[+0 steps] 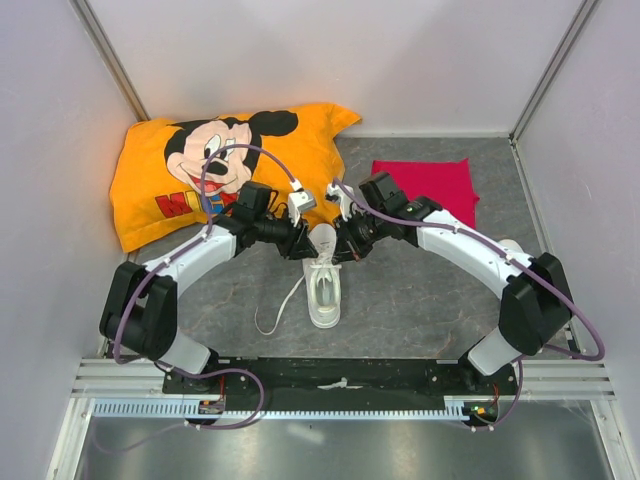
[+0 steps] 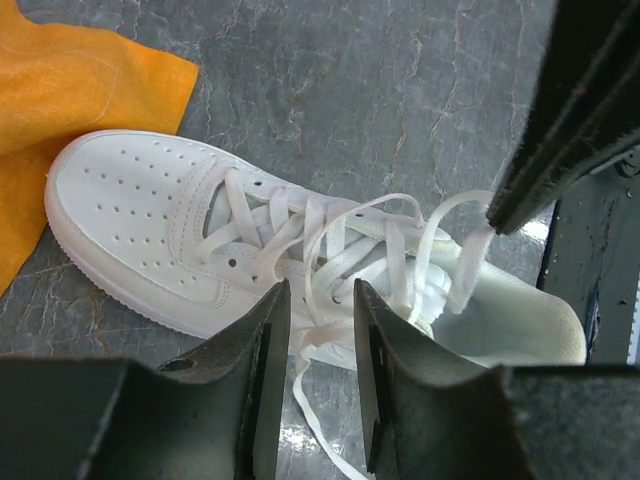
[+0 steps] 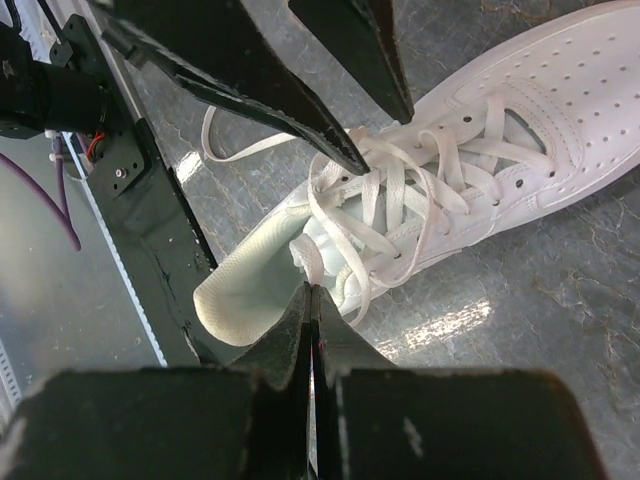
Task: Tie the shoes
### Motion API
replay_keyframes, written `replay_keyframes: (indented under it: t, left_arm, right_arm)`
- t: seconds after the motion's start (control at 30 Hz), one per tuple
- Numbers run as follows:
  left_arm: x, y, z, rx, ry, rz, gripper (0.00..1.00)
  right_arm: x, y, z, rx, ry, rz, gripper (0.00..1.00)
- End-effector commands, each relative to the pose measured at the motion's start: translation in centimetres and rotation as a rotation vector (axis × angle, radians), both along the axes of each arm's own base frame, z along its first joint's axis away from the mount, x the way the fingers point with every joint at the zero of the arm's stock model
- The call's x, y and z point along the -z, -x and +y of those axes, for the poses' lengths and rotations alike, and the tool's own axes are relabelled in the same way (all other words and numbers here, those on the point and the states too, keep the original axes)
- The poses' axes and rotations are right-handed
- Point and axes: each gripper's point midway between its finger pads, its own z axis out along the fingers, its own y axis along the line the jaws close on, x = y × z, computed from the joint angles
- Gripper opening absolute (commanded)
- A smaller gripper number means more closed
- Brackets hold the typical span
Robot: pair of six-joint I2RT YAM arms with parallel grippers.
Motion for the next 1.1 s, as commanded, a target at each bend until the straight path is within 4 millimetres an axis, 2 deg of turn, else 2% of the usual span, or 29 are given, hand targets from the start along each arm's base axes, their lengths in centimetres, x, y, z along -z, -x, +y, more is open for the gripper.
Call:
replay_keyframes:
  t: [0.0, 0.23, 0.33, 0.37, 0.5, 0.8, 1.07]
  left_arm:
    - [-0.2, -1.1, -0.6, -0.021, -0.017, 0.012, 0.38]
    - [1.0, -1.0, -0.8, -0.027, -0.050, 0.042, 0.31]
    - [0.8, -0.6, -0.9, -0.011, -0.036, 0.052, 0.22]
    - [0.6, -0.5, -1.0, -0.003, -0.028, 0.046, 0.14]
    - [-1.5, -0.2, -1.1, -0.001, 0.020, -0.007, 0.02]
    - [-5.0, 0.8, -1.3, 0.004, 0.106, -0.071, 0.02]
    - [-5.4, 2.2, -1.6, 0.022, 0.151, 0.010, 0.02]
  right_arm:
    - [0.3, -0.2, 0.5, 0.009, -0.029, 0.019, 0.00]
    - [0.8, -0.4, 0.4, 0.033, -0.021, 0.024, 0.00]
    - [1.1, -0.3, 0.3, 0.042, -0.015, 0.030, 0.00]
    - [1.2, -0.3, 0.2, 0.049, -0.014, 0.032, 0.00]
    - [0.6, -0.7, 0.4, 0.088, -0.031, 0.046, 0.00]
    - [0.7, -2.1, 0.5, 0.169, -0.022, 0.047, 0.00]
    - [-0.3, -3.4, 2.7, 0.269, -0.155, 0.127, 0.00]
